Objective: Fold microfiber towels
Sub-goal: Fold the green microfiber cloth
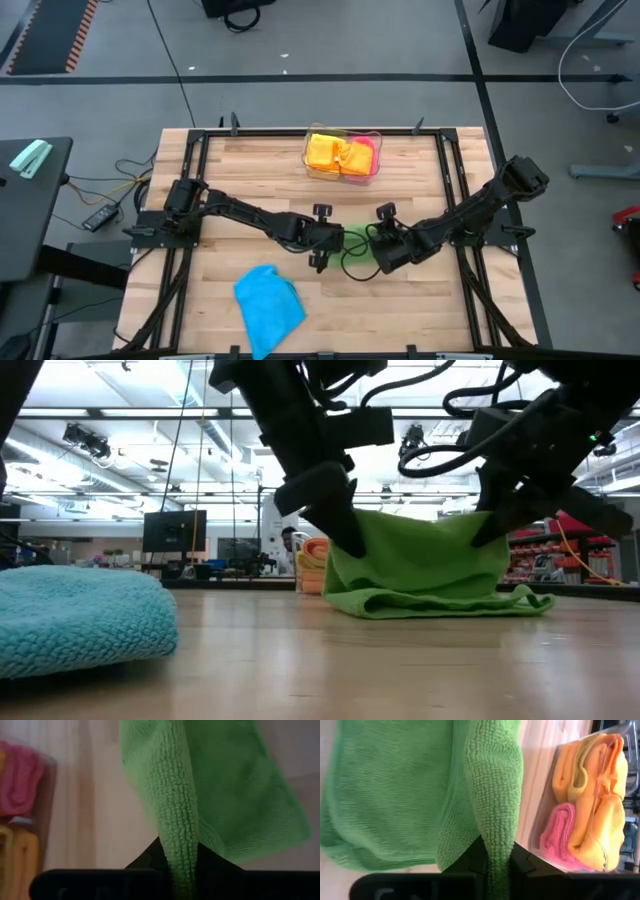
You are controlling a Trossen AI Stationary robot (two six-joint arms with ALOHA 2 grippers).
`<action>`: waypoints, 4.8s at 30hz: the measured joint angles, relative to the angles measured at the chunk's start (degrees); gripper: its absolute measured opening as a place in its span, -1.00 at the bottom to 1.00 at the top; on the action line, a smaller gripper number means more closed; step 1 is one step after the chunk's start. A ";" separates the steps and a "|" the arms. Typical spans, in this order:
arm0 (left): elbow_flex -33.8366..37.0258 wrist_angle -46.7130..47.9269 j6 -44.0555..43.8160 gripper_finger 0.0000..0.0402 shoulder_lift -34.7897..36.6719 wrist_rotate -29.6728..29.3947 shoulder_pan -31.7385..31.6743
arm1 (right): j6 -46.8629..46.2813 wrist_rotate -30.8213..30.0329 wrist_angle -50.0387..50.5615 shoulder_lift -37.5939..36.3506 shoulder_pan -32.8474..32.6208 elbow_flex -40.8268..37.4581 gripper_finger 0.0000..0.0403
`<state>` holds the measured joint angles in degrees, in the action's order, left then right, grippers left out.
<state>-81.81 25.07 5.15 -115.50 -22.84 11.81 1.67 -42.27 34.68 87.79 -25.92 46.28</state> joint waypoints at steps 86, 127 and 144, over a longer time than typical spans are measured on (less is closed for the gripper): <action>0.87 -14.82 -11.32 -0.10 -2.98 8.21 2.95 | -10.33 25.22 -27.87 -15.02 -1.63 -13.95 0.16; 0.86 -3.26 15.75 -0.14 -2.91 -8.16 3.61 | -15.75 24.78 -39.46 -13.23 0.32 -27.44 0.16; -1.22 -3.79 8.58 -0.14 -0.67 -8.48 2.49 | -16.07 24.89 -33.07 -19.74 -1.07 -23.83 0.16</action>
<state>-83.02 21.28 13.73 -116.17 -31.32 14.30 -14.40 -17.38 1.61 68.05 -26.99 22.45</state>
